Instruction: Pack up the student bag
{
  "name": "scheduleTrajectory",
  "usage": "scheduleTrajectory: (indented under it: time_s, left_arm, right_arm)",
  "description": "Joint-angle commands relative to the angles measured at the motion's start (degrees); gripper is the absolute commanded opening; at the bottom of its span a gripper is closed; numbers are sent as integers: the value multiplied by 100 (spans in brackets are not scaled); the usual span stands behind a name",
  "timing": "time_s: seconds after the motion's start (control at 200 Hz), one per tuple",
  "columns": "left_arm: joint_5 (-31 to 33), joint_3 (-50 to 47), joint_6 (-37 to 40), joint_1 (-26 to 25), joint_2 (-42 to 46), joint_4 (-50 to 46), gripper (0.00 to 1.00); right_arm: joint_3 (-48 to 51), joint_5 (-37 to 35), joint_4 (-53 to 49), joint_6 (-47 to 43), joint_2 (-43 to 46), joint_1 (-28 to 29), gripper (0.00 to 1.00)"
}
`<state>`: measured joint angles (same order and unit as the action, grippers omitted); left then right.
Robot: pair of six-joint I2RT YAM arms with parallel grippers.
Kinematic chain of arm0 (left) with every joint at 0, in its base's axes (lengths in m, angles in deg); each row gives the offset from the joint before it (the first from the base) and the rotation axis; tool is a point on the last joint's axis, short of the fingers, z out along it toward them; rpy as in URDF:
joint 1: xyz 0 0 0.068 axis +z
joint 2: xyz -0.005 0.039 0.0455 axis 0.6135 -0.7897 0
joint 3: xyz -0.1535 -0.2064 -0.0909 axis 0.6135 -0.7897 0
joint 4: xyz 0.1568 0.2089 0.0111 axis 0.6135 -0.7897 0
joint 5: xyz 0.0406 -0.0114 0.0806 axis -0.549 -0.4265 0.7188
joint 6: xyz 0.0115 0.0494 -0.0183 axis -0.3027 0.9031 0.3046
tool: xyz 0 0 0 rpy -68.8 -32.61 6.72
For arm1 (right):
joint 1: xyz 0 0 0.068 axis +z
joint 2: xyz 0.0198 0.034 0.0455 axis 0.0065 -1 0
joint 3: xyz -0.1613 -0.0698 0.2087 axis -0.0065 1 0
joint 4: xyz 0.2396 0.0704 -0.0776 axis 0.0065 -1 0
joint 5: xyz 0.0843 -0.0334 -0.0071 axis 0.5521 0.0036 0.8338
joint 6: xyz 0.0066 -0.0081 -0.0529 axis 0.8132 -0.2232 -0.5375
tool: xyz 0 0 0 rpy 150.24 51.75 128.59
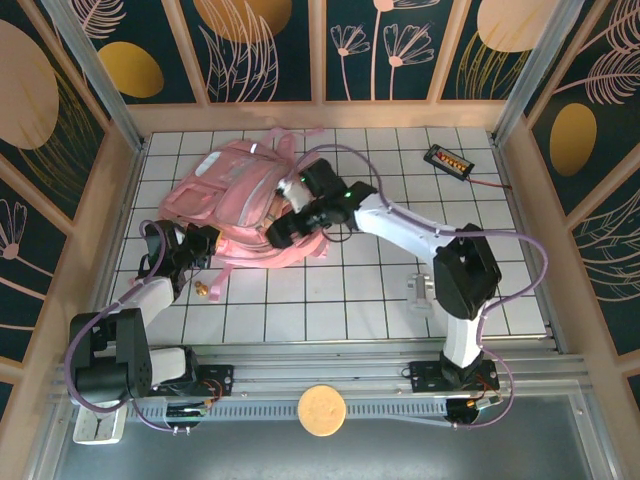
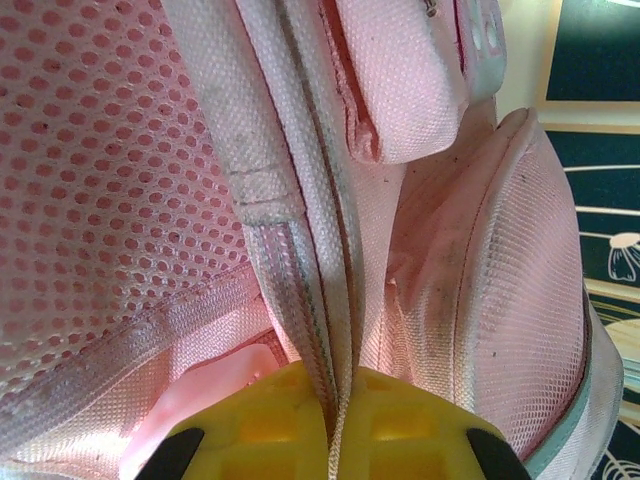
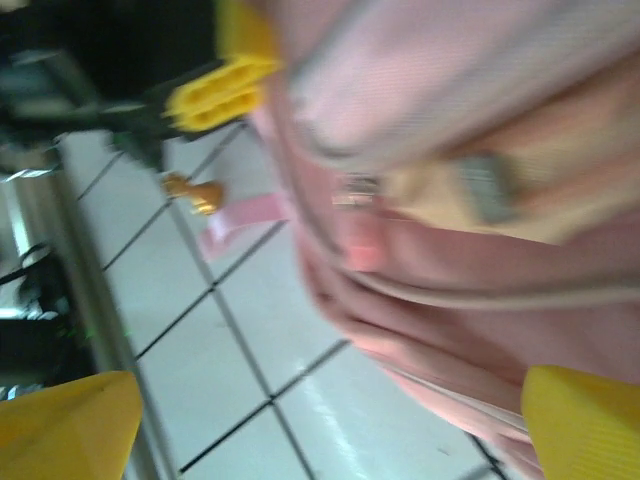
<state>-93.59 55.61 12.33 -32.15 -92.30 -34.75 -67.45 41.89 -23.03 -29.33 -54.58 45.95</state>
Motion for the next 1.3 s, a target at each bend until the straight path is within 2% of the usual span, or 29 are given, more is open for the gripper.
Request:
scheduleTrajectory:
  time_s: [0.0, 0.1, 0.19, 0.34, 0.415, 0.47, 0.585, 0.771, 1.001, 1.151, 1.296]
  left_arm:
    - [-236, 179, 17, 38, -41, 327, 0]
    - [-271, 230, -4, 38, -42, 326, 0]
    - [-282, 277, -14, 37, -30, 324, 0]
    - [-336, 267, -66, 37, 9, 362, 0]
    - [-338, 224, -77, 37, 26, 373, 0]
    - [-352, 167, -112, 37, 36, 425, 0]
    - [-407, 91, -168, 33, 45, 502, 0]
    - [-459, 84, -209, 41, 76, 496, 0]
    - [-474, 12, -365, 28, 110, 645, 0]
    - [-477, 12, -375, 28, 125, 637, 0]
    - [-426, 116, -219, 70, 116, 479, 0]
  right_arm:
    - [-184, 616, 568, -108, -279, -190, 99]
    - [-171, 468, 587, 225, -395, -67, 87]
    - [17, 112, 696, 537, -417, 69, 81]
    - [-186, -577, 451, 779, -685, 273, 79]
    - [-257, -571, 601, 825, -773, 289, 78]
    - [-350, -546, 722, 867, -878, 260, 74]
    - [-484, -150, 1148, 1027, -1096, 136, 70]
    - [-1394, -633, 454, 861, -1633, 260, 69]
    - [-2063, -1659, -353, 683, -1980, 448, 41]
    - [-2177, -2317, -666, 440, -1944, 569, 0]
    - [-2042, -2245, -780, 72, -1604, 566, 0]
